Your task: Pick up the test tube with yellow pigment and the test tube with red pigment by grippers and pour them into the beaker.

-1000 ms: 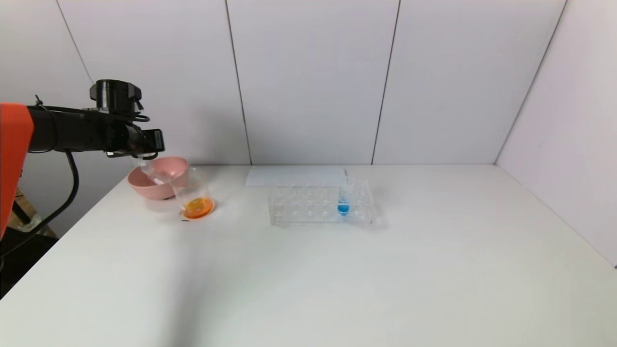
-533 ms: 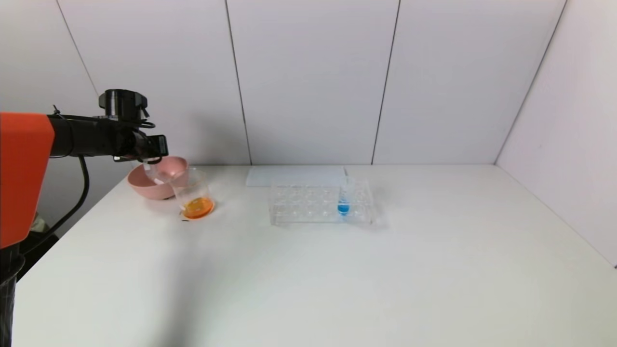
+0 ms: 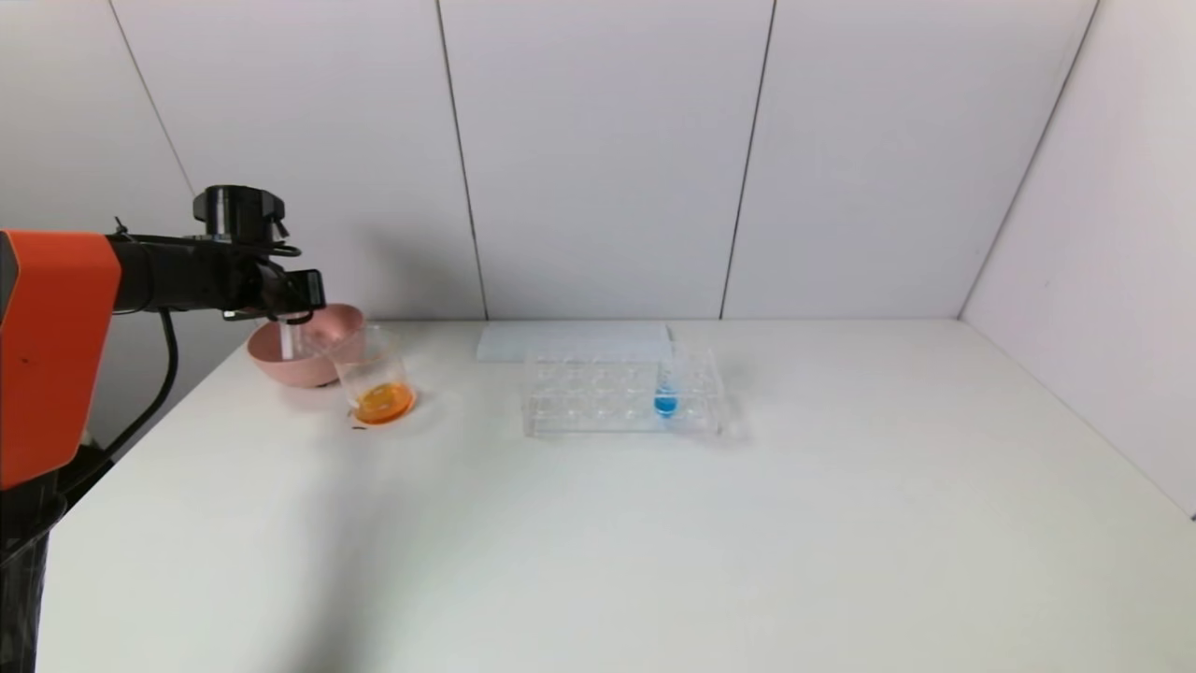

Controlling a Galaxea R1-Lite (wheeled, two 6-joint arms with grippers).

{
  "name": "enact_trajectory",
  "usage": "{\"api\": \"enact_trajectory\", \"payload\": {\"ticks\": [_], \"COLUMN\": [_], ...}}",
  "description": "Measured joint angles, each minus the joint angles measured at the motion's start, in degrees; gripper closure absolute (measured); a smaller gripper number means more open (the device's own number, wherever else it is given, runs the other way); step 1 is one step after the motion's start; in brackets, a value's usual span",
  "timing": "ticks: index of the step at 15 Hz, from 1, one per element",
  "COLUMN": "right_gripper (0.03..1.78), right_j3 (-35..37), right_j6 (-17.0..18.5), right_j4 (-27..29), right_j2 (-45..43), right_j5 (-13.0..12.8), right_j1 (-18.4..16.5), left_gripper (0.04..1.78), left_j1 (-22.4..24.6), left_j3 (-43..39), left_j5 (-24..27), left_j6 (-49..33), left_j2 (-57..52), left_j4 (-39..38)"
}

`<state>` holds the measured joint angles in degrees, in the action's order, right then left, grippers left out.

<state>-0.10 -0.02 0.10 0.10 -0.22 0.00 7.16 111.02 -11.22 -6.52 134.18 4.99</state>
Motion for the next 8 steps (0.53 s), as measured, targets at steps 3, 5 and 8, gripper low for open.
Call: {"api": "enact_trajectory", "payload": {"ticks": [3,5,8], "right_gripper": [0.11,0.11,0.11], "right_j3": [0.0,0.0,0.0], "right_j6": [0.0,0.0,0.0], "right_j4": [0.0,0.0,0.0], "right_j2": [0.0,0.0,0.0], "right_j5": [0.0,0.0,0.0], "right_j1": [0.0,0.0,0.0], "left_gripper": [0.64,0.36,0.09], "left_j1": [0.5,0.5,0.6], "left_j3": [0.3,0.3,-0.2], "left_j5": [0.0,0.0,-0.1], "left_j6": [0.0,0.0,0.0], "left_j2": [0.3,0.4,-0.3], "left_j4": [0.0,0.0,-0.1]}}
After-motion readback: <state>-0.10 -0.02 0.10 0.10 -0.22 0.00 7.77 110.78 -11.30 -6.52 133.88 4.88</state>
